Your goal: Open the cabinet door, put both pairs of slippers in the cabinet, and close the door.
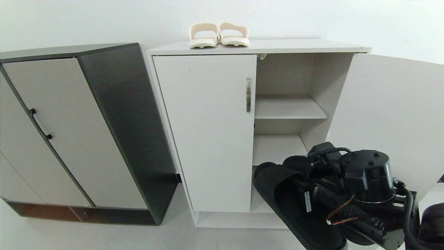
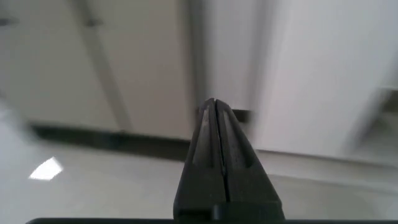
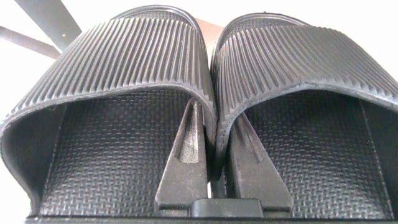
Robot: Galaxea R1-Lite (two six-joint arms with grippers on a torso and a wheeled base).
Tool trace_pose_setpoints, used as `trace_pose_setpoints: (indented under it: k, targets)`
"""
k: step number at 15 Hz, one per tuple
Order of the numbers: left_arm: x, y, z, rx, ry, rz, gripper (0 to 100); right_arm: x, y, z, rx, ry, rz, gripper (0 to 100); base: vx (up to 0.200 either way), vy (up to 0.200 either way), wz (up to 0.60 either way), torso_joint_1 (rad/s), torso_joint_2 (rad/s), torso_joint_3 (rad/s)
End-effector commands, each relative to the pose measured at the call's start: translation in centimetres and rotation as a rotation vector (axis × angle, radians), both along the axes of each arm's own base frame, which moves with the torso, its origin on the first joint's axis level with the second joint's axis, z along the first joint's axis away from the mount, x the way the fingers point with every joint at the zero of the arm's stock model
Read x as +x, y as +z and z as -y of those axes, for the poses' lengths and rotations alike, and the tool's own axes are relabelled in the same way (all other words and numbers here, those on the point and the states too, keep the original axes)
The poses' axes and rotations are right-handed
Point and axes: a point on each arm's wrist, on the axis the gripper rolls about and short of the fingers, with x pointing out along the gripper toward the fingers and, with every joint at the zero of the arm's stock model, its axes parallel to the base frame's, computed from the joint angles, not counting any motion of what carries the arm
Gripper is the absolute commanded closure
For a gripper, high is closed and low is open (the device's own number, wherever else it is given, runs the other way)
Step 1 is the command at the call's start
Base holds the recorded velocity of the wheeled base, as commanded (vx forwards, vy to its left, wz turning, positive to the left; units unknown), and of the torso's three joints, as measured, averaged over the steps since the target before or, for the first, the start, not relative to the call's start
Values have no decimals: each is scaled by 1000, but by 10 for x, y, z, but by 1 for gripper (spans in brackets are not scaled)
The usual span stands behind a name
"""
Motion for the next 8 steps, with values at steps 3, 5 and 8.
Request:
trace_pose_setpoints:
  k: [3, 5, 8]
  targets:
    - [-13, -19, 5, -14, -199, 57, 100, -6, 1, -5, 3, 28, 3, 100, 0, 0, 0, 0, 0, 0]
    - [-13, -19, 6, -16, -225, 55, 100, -7, 1, -6, 3, 29, 5, 100, 0, 0, 0, 0, 0, 0]
    - [-13, -19, 6, -8, -239, 55, 100, -7, -1, -7, -1, 32, -2, 100, 0, 0, 0, 0, 0, 0]
